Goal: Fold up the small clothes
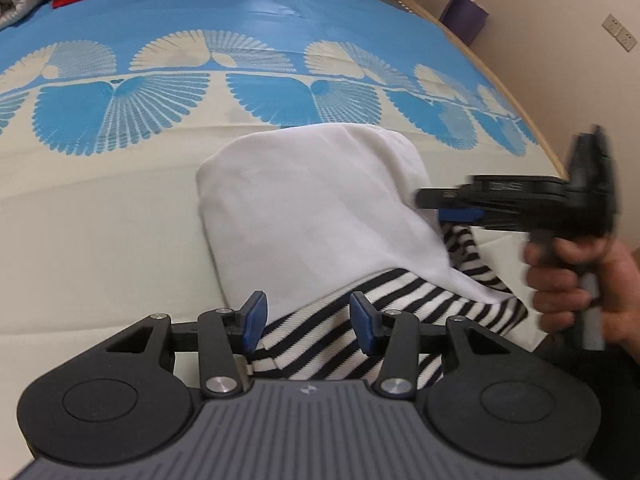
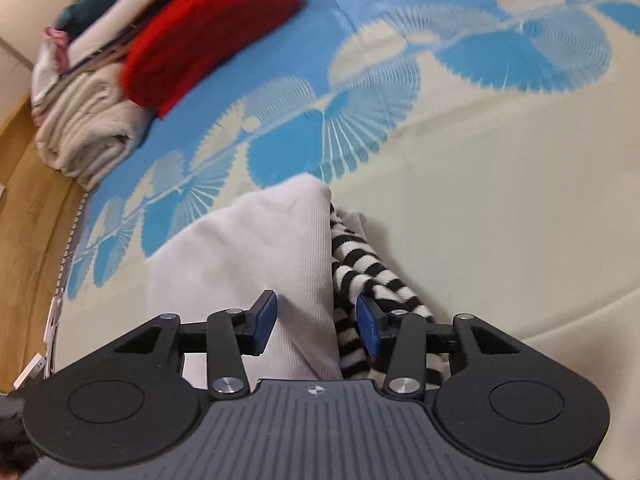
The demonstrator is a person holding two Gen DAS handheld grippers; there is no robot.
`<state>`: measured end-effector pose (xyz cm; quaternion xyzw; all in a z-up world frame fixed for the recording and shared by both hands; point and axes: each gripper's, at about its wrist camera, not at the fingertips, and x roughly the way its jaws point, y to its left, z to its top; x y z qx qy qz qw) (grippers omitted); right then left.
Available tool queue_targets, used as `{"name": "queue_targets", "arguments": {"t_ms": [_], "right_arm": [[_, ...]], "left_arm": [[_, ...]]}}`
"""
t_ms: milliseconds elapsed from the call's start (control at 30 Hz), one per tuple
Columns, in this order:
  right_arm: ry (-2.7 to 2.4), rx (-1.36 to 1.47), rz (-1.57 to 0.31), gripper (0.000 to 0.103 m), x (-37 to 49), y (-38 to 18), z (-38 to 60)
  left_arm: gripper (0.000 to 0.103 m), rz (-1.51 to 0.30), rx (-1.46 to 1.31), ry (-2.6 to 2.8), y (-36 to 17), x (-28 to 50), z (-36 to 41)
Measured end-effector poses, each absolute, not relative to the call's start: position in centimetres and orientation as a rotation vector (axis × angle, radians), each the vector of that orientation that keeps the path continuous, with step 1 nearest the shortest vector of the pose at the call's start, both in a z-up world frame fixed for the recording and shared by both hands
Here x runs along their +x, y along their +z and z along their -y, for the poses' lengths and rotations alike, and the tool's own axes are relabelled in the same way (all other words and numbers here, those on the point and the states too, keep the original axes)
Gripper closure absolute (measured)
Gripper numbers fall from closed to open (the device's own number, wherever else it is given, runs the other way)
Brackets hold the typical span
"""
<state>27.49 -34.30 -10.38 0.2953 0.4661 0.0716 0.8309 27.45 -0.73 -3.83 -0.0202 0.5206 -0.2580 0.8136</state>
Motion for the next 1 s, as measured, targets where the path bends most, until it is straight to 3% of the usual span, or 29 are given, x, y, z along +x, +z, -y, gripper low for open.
{"name": "queue_targets", "arguments": {"t_ms": [33, 67, 100, 267, 467, 667, 767, 867, 1000], "right_arm": [[0.163, 0.618, -0.992, 0.057, 27.9, -10.6, 33.8], [0.173, 0.595, -0.979, 0.068, 28.2, -10.5, 33.3], [0.174, 0.571, -0.948, 0.096, 28.3, -10.0, 33.1], [0.156, 0.682, -0.603, 0.097, 26.1, -5.6, 34.9], [-0.147, 0.491, -0.943, 0.097, 28.0, -10.1, 35.2], [-0.064, 0.42, -0.918, 0.095, 26.8, -9.1, 34.0], [-0.066, 0.449, -0.858, 0.085, 25.5, -7.6, 35.2], [0.026, 0.517, -0.852, 0.063, 24.1, -7.2, 36.7], [0.21, 0.523, -1.017, 0.058, 22.6, -8.4, 36.8]], "left_arm": [[0.053, -1.113, -0.038, -0.559, -3.9, 27.4, 0.8], [0.053, -1.115, -0.03, -0.565, -4.0, 27.3, 1.0], [0.053, -1.115, -0.018, -0.571, -4.1, 27.2, 1.1], [0.054, -1.108, -0.007, -0.581, -4.5, 27.4, 1.7], [0.053, -1.147, 0.022, -0.632, -5.3, 27.2, 3.4], [0.052, -1.225, 0.147, -0.58, -7.5, 27.2, 4.7], [0.052, -1.211, 0.117, -0.581, -7.0, 27.3, 4.1], [0.052, -1.176, 0.105, -0.59, -6.0, 26.8, 3.4], [0.052, -1.168, 0.095, -0.594, -5.1, 26.0, 2.9]]}}
